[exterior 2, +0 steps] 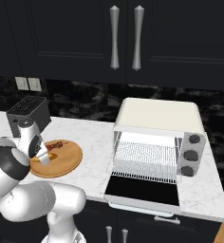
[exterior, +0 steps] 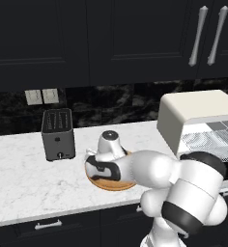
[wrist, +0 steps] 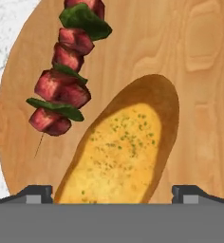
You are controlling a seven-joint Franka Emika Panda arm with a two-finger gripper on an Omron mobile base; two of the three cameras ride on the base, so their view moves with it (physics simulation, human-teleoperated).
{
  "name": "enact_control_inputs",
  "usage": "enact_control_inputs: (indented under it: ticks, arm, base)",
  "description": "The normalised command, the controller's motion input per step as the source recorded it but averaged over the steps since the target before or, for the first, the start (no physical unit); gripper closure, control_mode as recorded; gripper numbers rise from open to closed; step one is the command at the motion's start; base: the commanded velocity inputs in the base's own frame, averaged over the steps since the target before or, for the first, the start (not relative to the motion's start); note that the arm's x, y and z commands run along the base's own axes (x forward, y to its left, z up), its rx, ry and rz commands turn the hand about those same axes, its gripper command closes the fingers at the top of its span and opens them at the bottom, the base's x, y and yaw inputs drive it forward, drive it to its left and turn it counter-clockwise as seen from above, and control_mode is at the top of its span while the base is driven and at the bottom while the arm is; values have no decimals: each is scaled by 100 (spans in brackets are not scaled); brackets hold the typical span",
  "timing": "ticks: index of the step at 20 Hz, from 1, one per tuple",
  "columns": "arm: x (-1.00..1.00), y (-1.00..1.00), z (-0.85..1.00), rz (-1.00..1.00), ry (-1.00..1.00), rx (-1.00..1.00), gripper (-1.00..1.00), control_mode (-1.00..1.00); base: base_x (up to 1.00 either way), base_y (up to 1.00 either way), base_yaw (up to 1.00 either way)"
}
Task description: Pick up the kebab skewer and baguette bread, and place them inside the toaster oven. Close the toaster oven door and start by setting the timer.
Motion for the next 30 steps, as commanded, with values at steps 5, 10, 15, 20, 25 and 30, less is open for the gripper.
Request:
enact_control_inputs:
  ticks: [5,10,15,20,25,30]
  arm:
    - [15,0,-21,0,2,-4,-100,-100]
    - [0,0,-27,0,1,-3,-100,-100]
    - [0,0,-32,0,1,-1,-100,-100]
    - [-7,1,-55,0,2,0,100,-100]
    - [-49,-7,-30,0,0,0,100,-100]
    - [-64,-39,61,0,-1,2,100,-100]
  base:
    - [0,0,0]
    - [0,0,0]
    - [0,0,0]
    - [0,0,0]
    - [0,0,0]
    - [0,0,0]
